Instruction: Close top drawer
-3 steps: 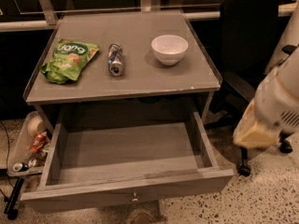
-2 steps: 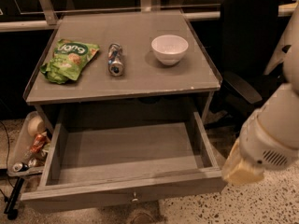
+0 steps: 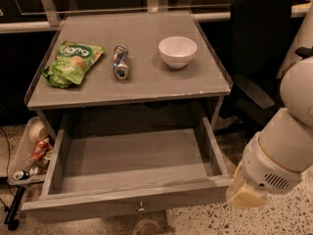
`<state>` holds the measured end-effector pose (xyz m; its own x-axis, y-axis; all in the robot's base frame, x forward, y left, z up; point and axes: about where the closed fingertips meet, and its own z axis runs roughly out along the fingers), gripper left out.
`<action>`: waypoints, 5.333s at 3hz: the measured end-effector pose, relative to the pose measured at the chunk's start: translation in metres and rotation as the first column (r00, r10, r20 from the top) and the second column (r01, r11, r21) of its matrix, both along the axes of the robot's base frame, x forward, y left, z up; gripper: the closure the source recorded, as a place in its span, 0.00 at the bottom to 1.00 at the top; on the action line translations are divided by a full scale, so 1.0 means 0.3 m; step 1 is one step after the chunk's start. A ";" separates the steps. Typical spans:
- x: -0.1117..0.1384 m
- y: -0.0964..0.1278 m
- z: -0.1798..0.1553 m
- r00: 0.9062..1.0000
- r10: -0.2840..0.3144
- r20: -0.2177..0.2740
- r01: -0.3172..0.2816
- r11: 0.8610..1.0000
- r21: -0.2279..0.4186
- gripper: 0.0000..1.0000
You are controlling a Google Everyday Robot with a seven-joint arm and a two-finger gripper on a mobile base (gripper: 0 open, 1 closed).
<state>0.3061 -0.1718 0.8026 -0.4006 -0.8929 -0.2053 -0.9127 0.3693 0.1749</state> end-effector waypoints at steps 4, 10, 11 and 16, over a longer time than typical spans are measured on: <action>0.032 0.198 -0.483 0.994 0.004 -0.107 0.004 0.997 0.072 1.00; 0.111 0.206 -0.516 0.996 0.008 -0.093 -0.001 0.997 0.074 0.12; 0.111 0.206 -0.516 0.996 0.008 -0.093 -0.001 0.997 0.074 0.00; 0.145 0.209 -0.501 0.998 0.007 -0.069 -0.002 0.998 0.070 0.88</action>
Offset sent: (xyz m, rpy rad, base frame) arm -0.0088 0.0542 -0.1526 0.0847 0.1457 -0.0234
